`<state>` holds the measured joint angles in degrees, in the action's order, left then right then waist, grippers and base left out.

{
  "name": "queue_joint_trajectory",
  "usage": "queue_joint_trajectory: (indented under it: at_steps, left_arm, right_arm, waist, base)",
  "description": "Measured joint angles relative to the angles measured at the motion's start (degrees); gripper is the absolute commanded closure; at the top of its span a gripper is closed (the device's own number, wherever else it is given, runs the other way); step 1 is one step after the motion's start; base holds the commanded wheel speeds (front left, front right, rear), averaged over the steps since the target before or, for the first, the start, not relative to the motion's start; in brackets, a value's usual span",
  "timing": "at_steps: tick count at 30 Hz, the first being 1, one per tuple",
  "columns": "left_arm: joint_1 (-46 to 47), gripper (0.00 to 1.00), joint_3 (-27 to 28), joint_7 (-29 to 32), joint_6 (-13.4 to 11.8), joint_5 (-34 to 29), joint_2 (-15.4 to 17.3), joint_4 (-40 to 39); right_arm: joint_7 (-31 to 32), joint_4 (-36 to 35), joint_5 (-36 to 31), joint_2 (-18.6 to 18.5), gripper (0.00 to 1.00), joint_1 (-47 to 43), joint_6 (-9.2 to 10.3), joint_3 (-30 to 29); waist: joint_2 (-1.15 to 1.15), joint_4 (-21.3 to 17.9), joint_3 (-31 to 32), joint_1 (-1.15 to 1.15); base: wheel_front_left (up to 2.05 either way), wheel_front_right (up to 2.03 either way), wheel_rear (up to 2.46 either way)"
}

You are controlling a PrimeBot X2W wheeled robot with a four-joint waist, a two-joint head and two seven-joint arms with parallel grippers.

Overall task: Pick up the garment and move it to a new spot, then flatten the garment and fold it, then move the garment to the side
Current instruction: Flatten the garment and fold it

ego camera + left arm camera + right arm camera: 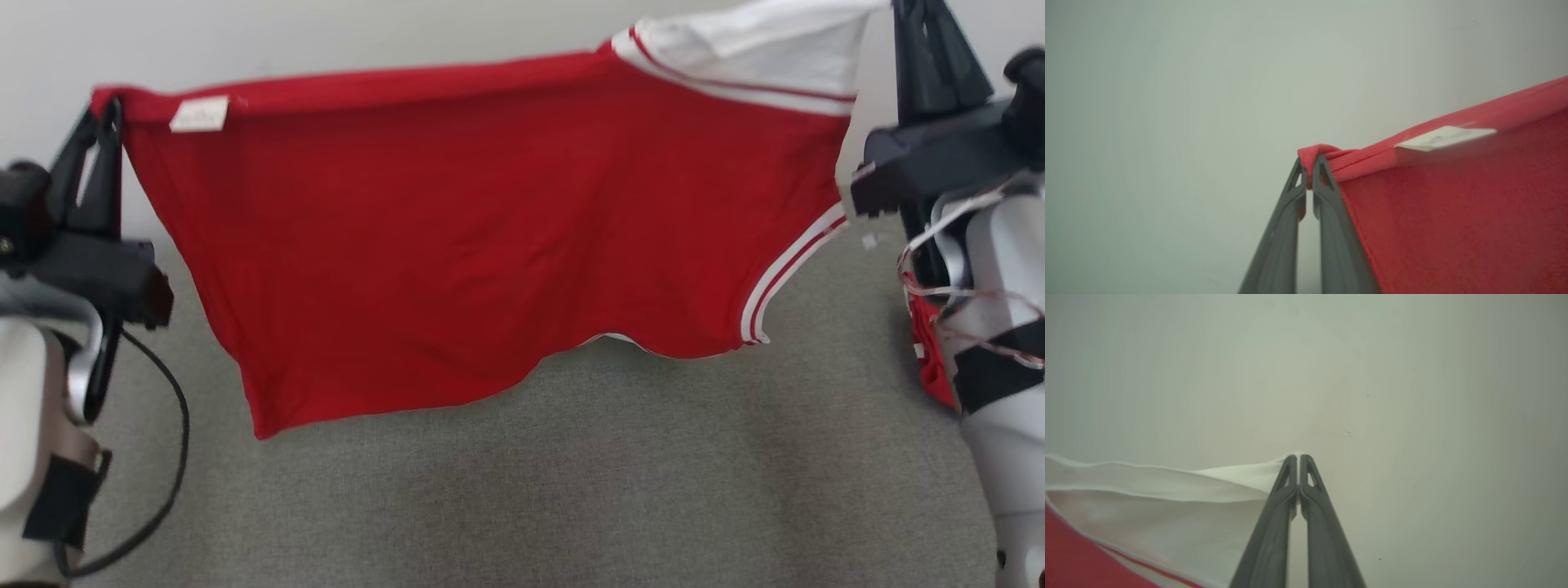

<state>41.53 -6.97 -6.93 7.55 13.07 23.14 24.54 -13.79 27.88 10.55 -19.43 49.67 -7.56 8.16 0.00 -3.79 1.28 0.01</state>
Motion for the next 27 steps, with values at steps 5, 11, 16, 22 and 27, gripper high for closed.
queue_joint_trajectory:
  at_steps: [5, 11, 16, 22, 27]
  left_arm:
    - [6.77, 1.00, -1.45, 1.89, 0.00, -0.87, 1.59, 1.00]
    - [17.54, 1.00, -2.75, 2.99, -0.40, -3.09, 2.41, 4.13]
    - [28.72, 1.00, -3.63, 2.53, -2.83, -6.56, 3.28, 7.79]
    - [40.07, 1.00, -5.27, -1.47, -5.57, -10.80, 4.13, 10.37]
    - [44.81, 1.00, -6.30, -5.65, -6.16, -11.98, 3.81, 15.13]
  right_arm:
    - [0.46, 3.01, -0.60, -1.71, 1.00, 7.78, 0.00, 3.48]
    - [2.19, 8.14, -2.81, -4.67, 1.00, 21.96, -0.01, 5.09]
    - [2.20, 12.95, -7.15, -6.32, 1.00, 35.10, -0.07, 2.97]
    - [0.01, 14.78, -13.66, -7.11, 1.00, 45.75, -0.09, -0.85]
    - [-0.93, 18.01, -16.19, -7.51, 1.00, 47.77, -0.09, -2.45]
  waist:
    - [0.00, 0.36, -2.98, 0.00]
    - [0.00, 0.64, -8.98, 0.00]
    - [0.01, 0.91, -15.34, 0.01]
    - [0.01, 1.29, -21.59, 0.01]
    - [0.01, 1.79, -26.73, 0.01]
  base:
    - [0.00, 0.00, 0.00]
    - [0.00, 0.00, 0.00]
    - [0.00, 0.00, 0.00]
    - [0.00, 0.00, 0.00]
    - [0.00, 0.00, 0.00]
